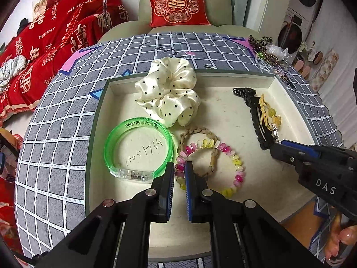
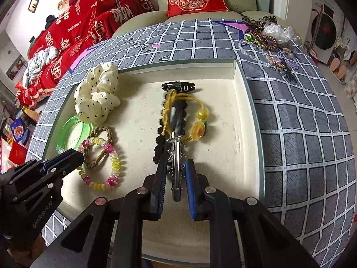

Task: Organize jewelry
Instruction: 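Carry the beaded bracelet and silver comb clip into the cream tray, then lower both items onto the tray floor and open both grippers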

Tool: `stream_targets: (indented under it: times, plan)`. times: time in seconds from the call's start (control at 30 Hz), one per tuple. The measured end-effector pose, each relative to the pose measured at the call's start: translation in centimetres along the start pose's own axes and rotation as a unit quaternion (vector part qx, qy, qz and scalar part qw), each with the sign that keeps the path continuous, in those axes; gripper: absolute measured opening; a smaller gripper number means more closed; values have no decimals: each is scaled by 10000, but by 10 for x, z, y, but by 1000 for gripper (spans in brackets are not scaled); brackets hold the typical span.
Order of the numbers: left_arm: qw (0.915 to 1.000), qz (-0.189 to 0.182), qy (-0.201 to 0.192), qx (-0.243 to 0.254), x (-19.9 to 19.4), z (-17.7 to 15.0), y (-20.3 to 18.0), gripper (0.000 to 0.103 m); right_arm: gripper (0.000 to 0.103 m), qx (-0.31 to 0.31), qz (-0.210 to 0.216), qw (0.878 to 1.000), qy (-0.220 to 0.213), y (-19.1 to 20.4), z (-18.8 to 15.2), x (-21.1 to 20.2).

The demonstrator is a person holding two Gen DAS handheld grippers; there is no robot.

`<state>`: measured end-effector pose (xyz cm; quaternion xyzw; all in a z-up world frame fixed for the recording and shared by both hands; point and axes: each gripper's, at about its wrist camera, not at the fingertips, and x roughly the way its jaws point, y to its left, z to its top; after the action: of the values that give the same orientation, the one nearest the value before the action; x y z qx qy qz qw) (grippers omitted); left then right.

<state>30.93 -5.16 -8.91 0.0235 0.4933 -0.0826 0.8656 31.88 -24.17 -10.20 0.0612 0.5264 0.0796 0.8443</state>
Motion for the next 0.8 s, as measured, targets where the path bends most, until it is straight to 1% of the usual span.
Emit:
stream_targets:
  times: [0.07, 0.13, 0.2, 0.27, 0.33, 0.4, 0.5, 0.73, 0.8]
  plan:
    - [10000, 55, -1, -14, -1, 1, 0, 17, 21, 20, 10, 10000, 13, -1, 1, 0]
    - [9999, 114, -27, -10, -4, 1, -1, 17, 29, 37, 18, 10000, 27, -1, 1, 0]
    - [9999, 148, -62, 5, -7, 2, -2, 17, 46, 10, 24, 10000, 9, 0, 2, 0]
    - [9998, 177, -85, 11, -10, 2, -2, 17, 51, 6, 21, 10000, -36, 1, 2, -3]
    - [9997, 218, -99, 15, -12, 2, -3, 17, 52, 36, 59, 10000, -63, 1, 3, -6]
    - [9996, 262, -88, 20, -14, 2, -3, 17, 56, 63, 91, 9999, -85, 1, 3, -9]
    - [9995, 295, -91, -4, -17, 3, -2, 17, 60, 48, 82, 9999, -126, 3, 4, -14]
    - [9992, 318, -153, -197, -27, 4, 5, 18, 64, 122, 131, 9992, -355, 3, 4, -39]
    - [9989, 357, -212, -223, -33, 3, 8, 18, 68, 116, 147, 9989, -425, 3, 1, -49]
